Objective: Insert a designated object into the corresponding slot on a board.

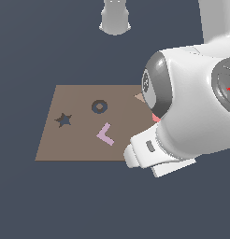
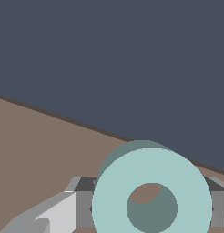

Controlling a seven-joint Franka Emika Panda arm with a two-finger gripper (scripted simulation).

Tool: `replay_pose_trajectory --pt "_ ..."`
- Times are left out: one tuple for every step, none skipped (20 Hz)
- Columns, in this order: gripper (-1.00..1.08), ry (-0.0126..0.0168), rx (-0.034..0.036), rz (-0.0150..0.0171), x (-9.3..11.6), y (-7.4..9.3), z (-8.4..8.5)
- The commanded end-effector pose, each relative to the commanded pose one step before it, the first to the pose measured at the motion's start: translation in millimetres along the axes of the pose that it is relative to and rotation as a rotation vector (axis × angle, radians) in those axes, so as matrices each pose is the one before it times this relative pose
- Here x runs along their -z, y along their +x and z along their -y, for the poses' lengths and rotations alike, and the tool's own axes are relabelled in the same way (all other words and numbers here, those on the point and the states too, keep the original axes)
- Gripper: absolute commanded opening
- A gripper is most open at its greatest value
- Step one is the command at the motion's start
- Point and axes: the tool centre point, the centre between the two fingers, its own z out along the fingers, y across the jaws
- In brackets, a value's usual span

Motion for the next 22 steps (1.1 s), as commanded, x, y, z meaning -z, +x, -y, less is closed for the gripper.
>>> replay_pose_trajectory --pt "-1.0 -0.00019 -0.08419 -0.00062 0.71 2.82 -10.5" --pt "-1.0 0.00002 -0.03704 -0.00003 0.15 1.25 -4.49" --pt "-1.0 0.00002 -0.0387 -0.00003 0.15 1.3 -4.7" --pt "-1.0 0.00002 -0.03988 -0.00002 0.16 1.34 -4.84" --pt "-1.0 0.00002 -0.03946 -0.00002 0.15 1.33 -4.8" --pt "-1.0 0.00002 -0.03891 -0.00002 0.15 1.32 -4.74" --pt "-1.0 0.00002 -0.03844 -0.00002 0.15 1.3 -4.69" --pt "-1.0 0.00002 -0.03801 -0.00002 0.14 1.29 -4.65" --pt "-1.0 0.00001 -0.03765 -0.00001 0.14 1.28 -4.61" --pt "-1.0 0.00001 -0.03735 -0.00001 0.14 1.27 -4.58" --pt "-1.0 0.00001 -0.03711 -0.00001 0.14 1.27 -4.56" --pt "-1.0 0.00001 -0.03696 -0.00001 0.14 1.26 -4.55" --pt "-1.0 0.00001 -0.0368 -0.00001 0.14 1.26 -4.54" --pt "-1.0 0.00001 -0.0367 -0.00001 0.13 1.26 -4.53" --pt "-1.0 0.00001 -0.03676 -0.00001 0.13 1.26 -4.55" --pt "-1.0 0.00001 -0.03681 -0.00001 0.13 1.26 -4.56" --pt "-1.0 0.00001 -0.03693 -0.00001 0.14 1.26 -4.59" --pt "-1.0 0.00001 -0.03712 -0.00001 0.14 1.27 -4.62" --pt "-1.0 0.00001 -0.03737 -0.00001 0.14 1.28 -4.66" --pt "-1.0 0.00001 -0.03768 -0.00001 0.14 1.29 -4.7" --pt "-1.0 0.00001 -0.03804 -0.00002 0.14 1.3 -4.76" --pt "-1.0 0.00001 -0.03848 -0.00002 0.14 1.31 -4.82"
